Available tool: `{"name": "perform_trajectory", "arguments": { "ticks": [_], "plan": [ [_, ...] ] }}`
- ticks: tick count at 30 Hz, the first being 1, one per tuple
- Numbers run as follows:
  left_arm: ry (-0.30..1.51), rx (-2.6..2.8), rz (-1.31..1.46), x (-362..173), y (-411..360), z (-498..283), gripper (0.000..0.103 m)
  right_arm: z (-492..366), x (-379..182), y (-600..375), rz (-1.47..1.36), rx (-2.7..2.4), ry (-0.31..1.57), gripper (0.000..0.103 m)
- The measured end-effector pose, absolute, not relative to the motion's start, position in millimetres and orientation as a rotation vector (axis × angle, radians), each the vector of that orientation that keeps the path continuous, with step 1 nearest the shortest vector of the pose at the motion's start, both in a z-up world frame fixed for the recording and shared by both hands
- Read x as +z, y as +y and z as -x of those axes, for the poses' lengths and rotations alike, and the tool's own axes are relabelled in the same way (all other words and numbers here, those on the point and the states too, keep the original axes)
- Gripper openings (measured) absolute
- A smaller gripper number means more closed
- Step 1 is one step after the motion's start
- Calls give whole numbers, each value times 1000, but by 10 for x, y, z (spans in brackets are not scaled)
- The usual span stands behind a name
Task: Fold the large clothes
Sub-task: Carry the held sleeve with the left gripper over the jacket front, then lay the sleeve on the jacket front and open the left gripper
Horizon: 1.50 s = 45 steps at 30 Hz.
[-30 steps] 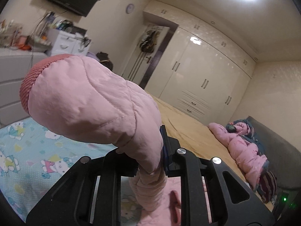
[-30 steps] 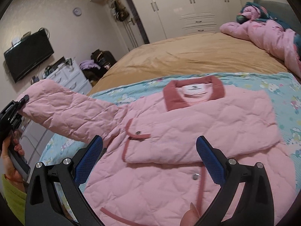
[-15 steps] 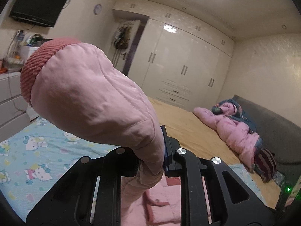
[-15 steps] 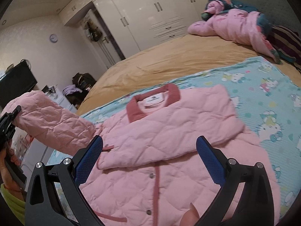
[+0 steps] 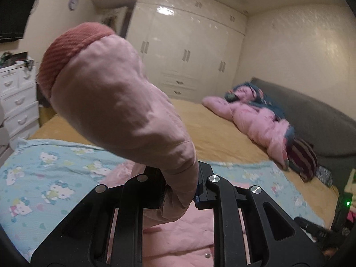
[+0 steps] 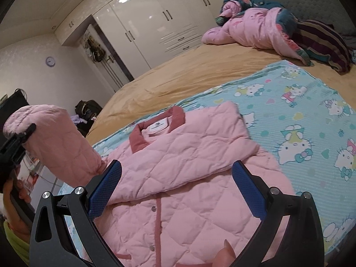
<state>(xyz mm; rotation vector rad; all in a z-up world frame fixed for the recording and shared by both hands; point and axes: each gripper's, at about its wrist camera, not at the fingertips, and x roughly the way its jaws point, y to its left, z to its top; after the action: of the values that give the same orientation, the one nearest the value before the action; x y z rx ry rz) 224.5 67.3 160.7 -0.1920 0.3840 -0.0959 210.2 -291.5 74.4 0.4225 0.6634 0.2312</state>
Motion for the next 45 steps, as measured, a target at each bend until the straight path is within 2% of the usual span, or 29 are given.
{"name": "perform_trajectory", "arguments": {
  "ticks": [13,21,27,30,35,37,44,45],
  "plan": [
    [611,-262,32,705,-334,-2682,11,-2079,684,-3399,-488,140,647,99],
    [731,-293,-44,146,-658,-2792,12,-2097,588,-3636,-521,85,654,99],
    [789,-304,-119,-120,-878,-2778,19,-2135,522,-3690,-525,70,668,99],
    [799,-308,-193,-240,-1014,-2727,28,-2161,494,-3689,-532,76,671,99],
    [821,-343,-287,-397,-1200,-2644,61,-2207,437,-3642,-550,115,690,99],
    [824,-350,-329,-442,-1265,-2593,65,-2240,378,-3638,-592,148,712,99],
    [849,-399,-355,-456,-1235,-2363,92,-2393,185,-3441,-626,215,808,99],
    [859,-417,-322,-427,-1179,-2320,93,-2429,142,-3395,-641,241,823,99]
  ]
}}
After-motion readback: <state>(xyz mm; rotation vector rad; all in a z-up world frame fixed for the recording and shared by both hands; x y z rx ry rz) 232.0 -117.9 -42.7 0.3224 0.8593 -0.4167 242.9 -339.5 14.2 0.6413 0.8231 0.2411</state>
